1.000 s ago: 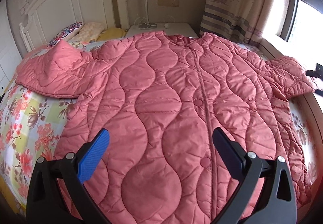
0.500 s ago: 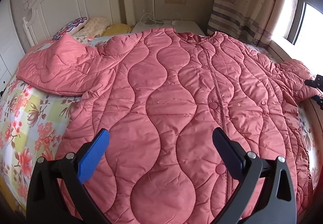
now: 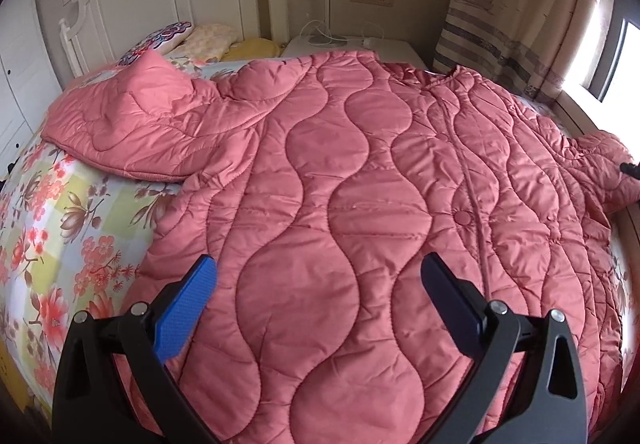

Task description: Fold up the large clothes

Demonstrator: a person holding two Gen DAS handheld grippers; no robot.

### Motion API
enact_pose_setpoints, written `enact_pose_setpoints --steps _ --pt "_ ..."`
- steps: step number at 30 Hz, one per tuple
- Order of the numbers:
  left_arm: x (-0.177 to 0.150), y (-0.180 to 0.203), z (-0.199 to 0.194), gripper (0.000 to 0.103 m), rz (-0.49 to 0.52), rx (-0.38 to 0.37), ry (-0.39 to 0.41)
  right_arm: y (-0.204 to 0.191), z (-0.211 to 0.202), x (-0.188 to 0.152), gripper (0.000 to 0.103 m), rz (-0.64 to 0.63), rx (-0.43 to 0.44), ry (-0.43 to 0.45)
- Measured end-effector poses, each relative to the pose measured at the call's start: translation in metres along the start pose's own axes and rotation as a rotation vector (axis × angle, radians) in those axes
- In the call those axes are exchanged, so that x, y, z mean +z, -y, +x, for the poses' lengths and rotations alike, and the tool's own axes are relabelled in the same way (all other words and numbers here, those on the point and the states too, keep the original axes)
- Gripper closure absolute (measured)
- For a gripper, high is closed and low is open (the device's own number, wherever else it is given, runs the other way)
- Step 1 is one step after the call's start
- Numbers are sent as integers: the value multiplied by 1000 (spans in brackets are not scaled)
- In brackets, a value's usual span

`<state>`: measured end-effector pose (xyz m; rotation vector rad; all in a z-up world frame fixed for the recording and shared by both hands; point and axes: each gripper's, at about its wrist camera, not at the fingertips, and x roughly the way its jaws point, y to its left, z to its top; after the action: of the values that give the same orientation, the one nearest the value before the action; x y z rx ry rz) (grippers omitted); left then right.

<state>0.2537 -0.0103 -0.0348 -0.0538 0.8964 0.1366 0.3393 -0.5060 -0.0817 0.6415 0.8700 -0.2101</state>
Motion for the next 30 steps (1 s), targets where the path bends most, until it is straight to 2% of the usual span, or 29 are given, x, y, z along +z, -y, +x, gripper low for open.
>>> enact_pose_setpoints --steps 1,3,9,11,13,14,16,18,19,21,22,25,28,30 --pt "1 -2 1 2 -1 2 -4 -3 -3 4 79 -15 -7 20" --pt "2 -6 4 2 -8 5 -8 -7 -6 9 85 -38 -31 34" --pt "3 -23 13 2 -43 7 -22 -51 -28 17 88 -224 -167 141" --pt "2 -30 15 2 -58 4 -33 -75 -34 17 89 -319 -250 193" --pt "2 -40 15 2 -73 4 -33 -116 -39 9 89 -524 -401 276" --pt "2 -46 14 2 -83 7 -29 -150 -39 -4 89 -706 -501 342" --pt "5 -58 13 2 -108 12 -18 -205 -34 -42 89 -1049 -648 470" --pt "7 -72 10 2 -139 21 -6 -251 -15 -107 89 -1492 -749 573" --pt "9 -81 8 2 -160 27 1 -261 1 -151 89 -1752 -799 623" --pt "11 -99 4 2 -202 46 18 -259 25 -212 89 -2063 -841 662" --pt "12 -105 2 2 -215 52 24 -252 35 -240 89 -2193 -826 640" --pt "14 -128 -4 2 -248 81 40 -233 52 -288 89 -2382 -824 638" --pt "16 -143 -8 2 -264 99 46 -226 53 -298 87 -2370 -810 591" --pt "17 -148 -10 2 -277 103 51 -221 48 -296 86 -2365 -811 606"
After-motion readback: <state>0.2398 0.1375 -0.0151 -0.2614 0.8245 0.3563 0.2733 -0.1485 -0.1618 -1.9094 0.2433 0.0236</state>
